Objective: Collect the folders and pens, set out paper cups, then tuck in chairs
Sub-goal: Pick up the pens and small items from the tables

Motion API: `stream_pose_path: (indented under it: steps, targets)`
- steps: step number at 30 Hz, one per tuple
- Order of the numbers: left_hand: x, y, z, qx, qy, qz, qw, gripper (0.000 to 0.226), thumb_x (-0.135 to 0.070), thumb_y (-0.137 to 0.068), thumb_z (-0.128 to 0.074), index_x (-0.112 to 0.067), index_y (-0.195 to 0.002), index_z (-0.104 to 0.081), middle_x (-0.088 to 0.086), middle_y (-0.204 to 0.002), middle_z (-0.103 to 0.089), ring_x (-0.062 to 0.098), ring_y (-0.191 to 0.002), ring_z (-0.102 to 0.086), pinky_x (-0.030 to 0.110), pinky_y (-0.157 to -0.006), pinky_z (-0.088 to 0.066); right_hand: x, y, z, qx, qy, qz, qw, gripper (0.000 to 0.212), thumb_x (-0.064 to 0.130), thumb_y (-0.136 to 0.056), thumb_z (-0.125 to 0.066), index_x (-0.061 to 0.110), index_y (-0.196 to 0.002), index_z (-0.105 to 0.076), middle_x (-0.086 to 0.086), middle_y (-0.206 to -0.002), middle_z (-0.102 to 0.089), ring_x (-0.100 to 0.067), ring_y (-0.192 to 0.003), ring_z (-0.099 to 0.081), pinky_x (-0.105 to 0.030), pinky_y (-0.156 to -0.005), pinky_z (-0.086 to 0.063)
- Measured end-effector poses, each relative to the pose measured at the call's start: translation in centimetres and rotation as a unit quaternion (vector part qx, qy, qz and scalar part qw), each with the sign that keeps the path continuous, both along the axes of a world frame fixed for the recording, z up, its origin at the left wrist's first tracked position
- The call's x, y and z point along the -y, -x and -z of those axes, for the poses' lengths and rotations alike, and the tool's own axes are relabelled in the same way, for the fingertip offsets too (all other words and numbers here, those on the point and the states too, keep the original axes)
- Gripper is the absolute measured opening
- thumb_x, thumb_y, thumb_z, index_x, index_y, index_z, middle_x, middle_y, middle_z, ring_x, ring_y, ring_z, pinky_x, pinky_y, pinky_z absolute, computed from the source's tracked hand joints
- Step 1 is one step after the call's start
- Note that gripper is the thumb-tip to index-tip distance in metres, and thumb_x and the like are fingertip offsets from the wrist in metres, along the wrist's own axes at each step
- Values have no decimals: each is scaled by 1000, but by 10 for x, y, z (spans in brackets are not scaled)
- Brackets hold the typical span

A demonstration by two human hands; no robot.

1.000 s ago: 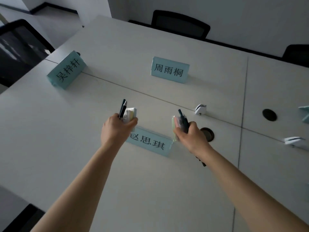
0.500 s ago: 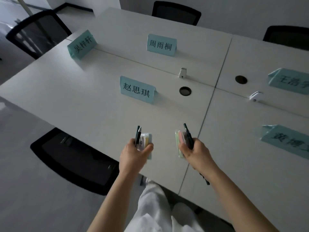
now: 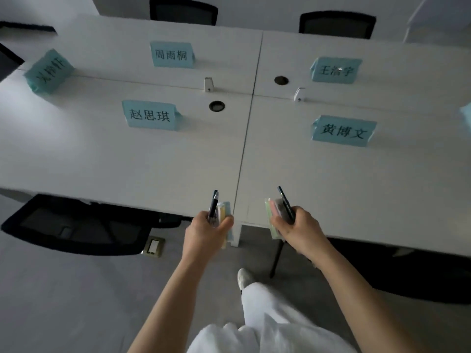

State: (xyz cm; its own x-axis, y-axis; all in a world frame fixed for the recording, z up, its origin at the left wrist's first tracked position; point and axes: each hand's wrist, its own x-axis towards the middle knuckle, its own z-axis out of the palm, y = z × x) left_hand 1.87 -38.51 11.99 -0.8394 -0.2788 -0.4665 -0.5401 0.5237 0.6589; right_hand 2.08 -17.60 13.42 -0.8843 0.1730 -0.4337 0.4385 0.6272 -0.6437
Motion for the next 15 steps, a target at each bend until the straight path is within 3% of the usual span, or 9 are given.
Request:
stream_pose_path:
  steps: [6, 12, 15]
  targets:
    - [-26, -64, 6, 31, -22, 32, 999, 32, -45, -80, -67, -16, -90, -59, -3, -76, -59, 25, -83, -61, 30, -66, -43, -27, -92, 7, 18, 8, 69, 997, 47, 61, -76, -55, 16, -88, -61, -1, -81, -69, -20, -75, -65, -28, -61, -48]
    - [-82, -104, 0, 38, -32, 99, 994, 32, -44, -82, -69, -19, -96, -55, -8, -76, -54, 14, -71, -54, 25, -53, -37, -82, -161, 3, 1, 25, 141, 990, 30, 41, -79, -63, 16, -95, -59, 0, -79, -68, -14, -70, -63, -27, -56, -44]
    - [-119, -117, -3, 30, -43, 116, 992, 32, -44, -82, -69, -20, -98, -57, -4, -81, -59, 15, -75, -58, 26, -57, -42, -116, -186, 3, -8, 24, 172, 985, 28, 38, -80, -64, 16, -96, -60, 3, -78, -66, -12, -70, -62, -26, -55, -43]
